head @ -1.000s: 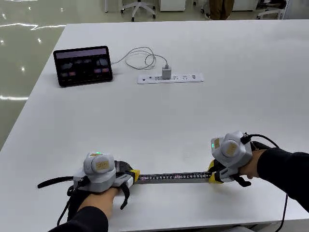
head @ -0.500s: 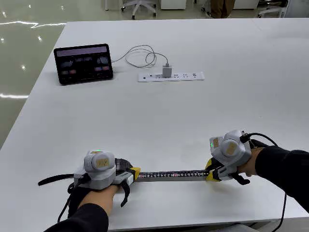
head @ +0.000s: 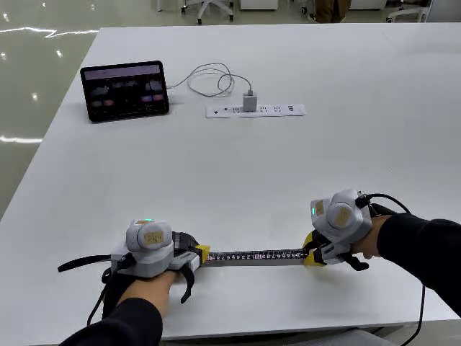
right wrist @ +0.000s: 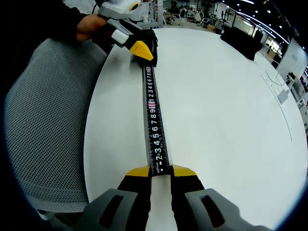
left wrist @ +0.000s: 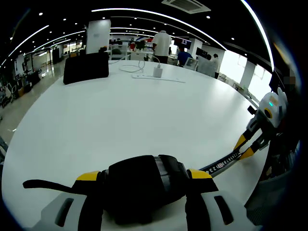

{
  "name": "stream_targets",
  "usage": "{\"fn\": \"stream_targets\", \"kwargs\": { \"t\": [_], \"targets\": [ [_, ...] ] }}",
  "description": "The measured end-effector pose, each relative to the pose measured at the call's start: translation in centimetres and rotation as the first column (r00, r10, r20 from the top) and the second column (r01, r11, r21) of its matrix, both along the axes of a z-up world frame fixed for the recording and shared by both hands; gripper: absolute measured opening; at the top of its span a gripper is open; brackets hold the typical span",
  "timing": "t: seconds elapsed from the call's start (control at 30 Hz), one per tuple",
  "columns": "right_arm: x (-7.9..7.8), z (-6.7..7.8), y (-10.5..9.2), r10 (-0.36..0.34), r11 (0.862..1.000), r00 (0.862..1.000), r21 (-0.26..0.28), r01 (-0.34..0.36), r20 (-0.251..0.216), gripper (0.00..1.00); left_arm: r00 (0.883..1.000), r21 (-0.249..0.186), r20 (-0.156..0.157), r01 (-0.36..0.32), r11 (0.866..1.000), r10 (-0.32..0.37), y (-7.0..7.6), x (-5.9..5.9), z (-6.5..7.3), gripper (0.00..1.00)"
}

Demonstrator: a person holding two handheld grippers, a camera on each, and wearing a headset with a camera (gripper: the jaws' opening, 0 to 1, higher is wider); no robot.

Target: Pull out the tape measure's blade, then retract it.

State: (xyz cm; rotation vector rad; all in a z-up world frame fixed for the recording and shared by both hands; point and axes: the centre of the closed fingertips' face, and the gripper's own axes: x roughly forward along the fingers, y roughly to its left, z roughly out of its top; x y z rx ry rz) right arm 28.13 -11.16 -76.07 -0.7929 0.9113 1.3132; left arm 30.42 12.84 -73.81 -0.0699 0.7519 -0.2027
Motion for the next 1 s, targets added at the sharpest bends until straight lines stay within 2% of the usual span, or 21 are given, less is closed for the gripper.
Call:
{"fn": "stream_targets", "kwargs": {
  "t": [1.0],
  "targets": [
    [0.2, -0.1, 2.0, 0.009, 1.0, 1.0, 0.017, -0.009, 0.0, 0.11, 1.0, -0.005, -0.003, -0.001, 1.0, 0.001, 0.0, 0.0, 0.0, 0.65]
  ]
}}
